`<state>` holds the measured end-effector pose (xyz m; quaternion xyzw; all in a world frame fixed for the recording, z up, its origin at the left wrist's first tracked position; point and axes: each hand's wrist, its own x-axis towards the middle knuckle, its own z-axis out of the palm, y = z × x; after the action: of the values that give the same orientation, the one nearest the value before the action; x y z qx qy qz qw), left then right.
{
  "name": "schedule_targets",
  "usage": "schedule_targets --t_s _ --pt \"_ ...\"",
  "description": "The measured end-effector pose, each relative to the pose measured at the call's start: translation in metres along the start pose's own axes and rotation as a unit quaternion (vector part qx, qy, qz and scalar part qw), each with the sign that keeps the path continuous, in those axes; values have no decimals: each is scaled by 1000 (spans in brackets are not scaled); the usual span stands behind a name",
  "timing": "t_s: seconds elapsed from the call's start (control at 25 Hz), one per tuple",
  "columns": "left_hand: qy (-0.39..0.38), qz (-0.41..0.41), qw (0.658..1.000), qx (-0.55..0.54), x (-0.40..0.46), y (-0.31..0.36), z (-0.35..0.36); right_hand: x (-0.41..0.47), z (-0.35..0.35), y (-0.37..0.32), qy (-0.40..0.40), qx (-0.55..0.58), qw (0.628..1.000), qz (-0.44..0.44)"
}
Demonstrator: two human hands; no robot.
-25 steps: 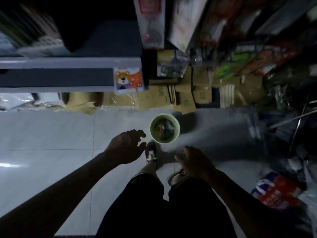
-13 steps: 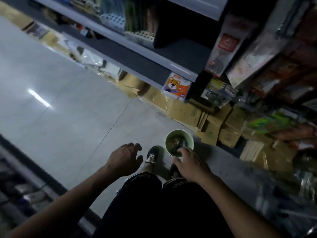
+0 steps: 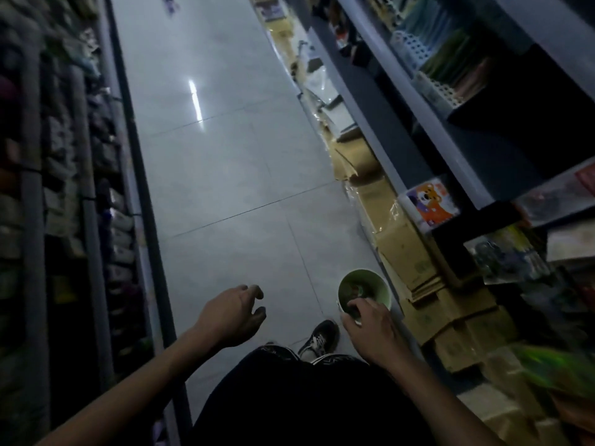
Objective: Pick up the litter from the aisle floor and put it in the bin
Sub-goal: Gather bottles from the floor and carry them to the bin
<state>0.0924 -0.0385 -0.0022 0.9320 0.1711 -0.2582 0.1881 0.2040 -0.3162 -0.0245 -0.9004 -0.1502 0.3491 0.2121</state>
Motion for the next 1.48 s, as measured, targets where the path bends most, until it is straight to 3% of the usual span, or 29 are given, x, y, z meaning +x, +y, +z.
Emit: schedule_targets --t_s 0.44,0.8,1.2,1.48 --pt "-14 -65 996 -66 -27 -30 25 12 -1 -34 6 -77 996 -47" --pt "-4 -156 982 -104 20 -34 -6 104 -43 -56 -34 -82 991 -101" --pt "23 -265 947 -182 77 -138 -72 274 -66 -227 -70 -141 966 -207" --pt "44 -204 967 -148 187 -222 -195 357 -98 -305 -40 -134 978 -153"
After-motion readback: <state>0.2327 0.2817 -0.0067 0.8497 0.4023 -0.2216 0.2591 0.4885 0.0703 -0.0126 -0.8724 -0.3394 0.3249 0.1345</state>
